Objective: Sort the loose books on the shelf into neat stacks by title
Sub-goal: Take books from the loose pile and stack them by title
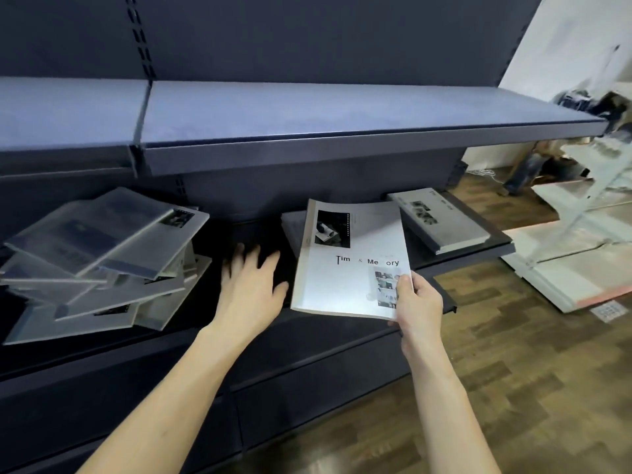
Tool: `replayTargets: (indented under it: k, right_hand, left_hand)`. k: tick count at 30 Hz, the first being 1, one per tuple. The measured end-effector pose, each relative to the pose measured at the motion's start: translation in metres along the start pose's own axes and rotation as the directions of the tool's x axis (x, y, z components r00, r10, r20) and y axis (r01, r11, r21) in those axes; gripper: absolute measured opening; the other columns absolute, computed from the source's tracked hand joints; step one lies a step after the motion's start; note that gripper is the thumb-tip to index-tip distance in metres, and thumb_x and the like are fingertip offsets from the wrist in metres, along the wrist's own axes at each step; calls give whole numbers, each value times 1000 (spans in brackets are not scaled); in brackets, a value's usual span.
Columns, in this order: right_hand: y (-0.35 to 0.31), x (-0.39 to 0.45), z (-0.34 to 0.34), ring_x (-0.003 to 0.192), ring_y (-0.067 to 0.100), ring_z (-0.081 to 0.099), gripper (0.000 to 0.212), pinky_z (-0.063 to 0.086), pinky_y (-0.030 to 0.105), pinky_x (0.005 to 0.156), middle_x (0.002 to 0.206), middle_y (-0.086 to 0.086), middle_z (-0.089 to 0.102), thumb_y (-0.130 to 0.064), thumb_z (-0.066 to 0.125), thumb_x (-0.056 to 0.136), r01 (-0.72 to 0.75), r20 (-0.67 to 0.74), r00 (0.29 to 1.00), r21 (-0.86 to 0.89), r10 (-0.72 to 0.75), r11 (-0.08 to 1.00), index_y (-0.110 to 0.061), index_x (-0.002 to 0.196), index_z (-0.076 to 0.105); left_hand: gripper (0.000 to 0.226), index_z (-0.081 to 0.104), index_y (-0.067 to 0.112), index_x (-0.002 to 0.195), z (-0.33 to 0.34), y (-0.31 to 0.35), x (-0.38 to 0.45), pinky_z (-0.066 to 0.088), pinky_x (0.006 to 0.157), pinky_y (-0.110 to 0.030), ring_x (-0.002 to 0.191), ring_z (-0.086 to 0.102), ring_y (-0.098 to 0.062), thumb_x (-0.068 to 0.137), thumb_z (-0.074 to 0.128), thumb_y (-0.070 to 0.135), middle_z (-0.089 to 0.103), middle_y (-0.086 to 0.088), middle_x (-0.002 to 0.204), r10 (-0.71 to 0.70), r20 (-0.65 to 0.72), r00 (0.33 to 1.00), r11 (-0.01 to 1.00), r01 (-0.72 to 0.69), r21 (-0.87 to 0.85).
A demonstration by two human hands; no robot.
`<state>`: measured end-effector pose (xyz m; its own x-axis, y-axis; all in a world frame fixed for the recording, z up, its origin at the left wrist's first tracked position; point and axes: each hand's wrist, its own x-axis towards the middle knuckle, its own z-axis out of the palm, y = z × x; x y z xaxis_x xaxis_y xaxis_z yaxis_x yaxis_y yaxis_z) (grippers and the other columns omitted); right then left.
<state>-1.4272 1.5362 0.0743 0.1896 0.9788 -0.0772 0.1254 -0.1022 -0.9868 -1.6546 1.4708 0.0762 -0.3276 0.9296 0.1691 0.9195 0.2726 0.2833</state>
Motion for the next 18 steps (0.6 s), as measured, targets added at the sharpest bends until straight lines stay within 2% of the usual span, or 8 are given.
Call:
replayTargets:
  k: [4, 7, 11, 14, 18]
  right_hand:
    - [5, 20, -39, 63, 14, 63, 30, 45, 24, 45, 84, 2, 72, -16, 42, 100, 8, -23, 1000, 33, -7, 999, -18, 88, 69]
    - [8, 31, -68, 57, 5, 62, 31, 46, 20, 47, 82, 0, 70, -12, 42, 101, 25, -42, 999, 68, -22, 997, -17, 86, 68]
    - [21, 42, -107, 55, -4, 62, 29, 45, 13, 48, 80, -4, 70, -8, 41, 101, 39, -71, 997, 114, -31, 993, -11, 94, 70]
    - [34, 48, -131, 53, -5, 61, 29, 44, 13, 46, 80, -3, 70, -8, 42, 101, 19, -103, 995, 124, -6, 992, -13, 93, 70]
    - [48, 62, -160, 55, 4, 60, 30, 43, 15, 44, 76, -3, 69, -8, 43, 100, -10, -143, 989, 120, 27, 993, -13, 89, 69]
  left_hand:
    - [59, 32, 24, 149, 12, 43, 5, 15, 118, -50, 147, 9, -33, 95, 50, 40, 29, -12, 154, 48, -12, 999, 998, -48, 34]
    - [59, 32, 23, 149, 22, 75, 6, 15, 118, -50, 147, 10, -33, 95, 50, 40, 30, -11, 154, 79, -17, 997, 996, -78, 34]
    - [59, 32, 21, 150, 38, 117, 3, 12, 118, -48, 148, 8, -32, 96, 49, 40, 26, -12, 156, 118, -4, 993, 993, -118, 23]
    - [58, 34, 20, 149, 52, 143, 0, 14, 118, -48, 148, 8, -33, 96, 50, 39, 26, -14, 156, 157, 14, 988, 988, -157, 9]
    - [59, 32, 21, 151, 70, 175, 3, 14, 120, -47, 149, 6, -32, 97, 48, 37, 25, -13, 157, 188, 61, 980, 982, -187, -22]
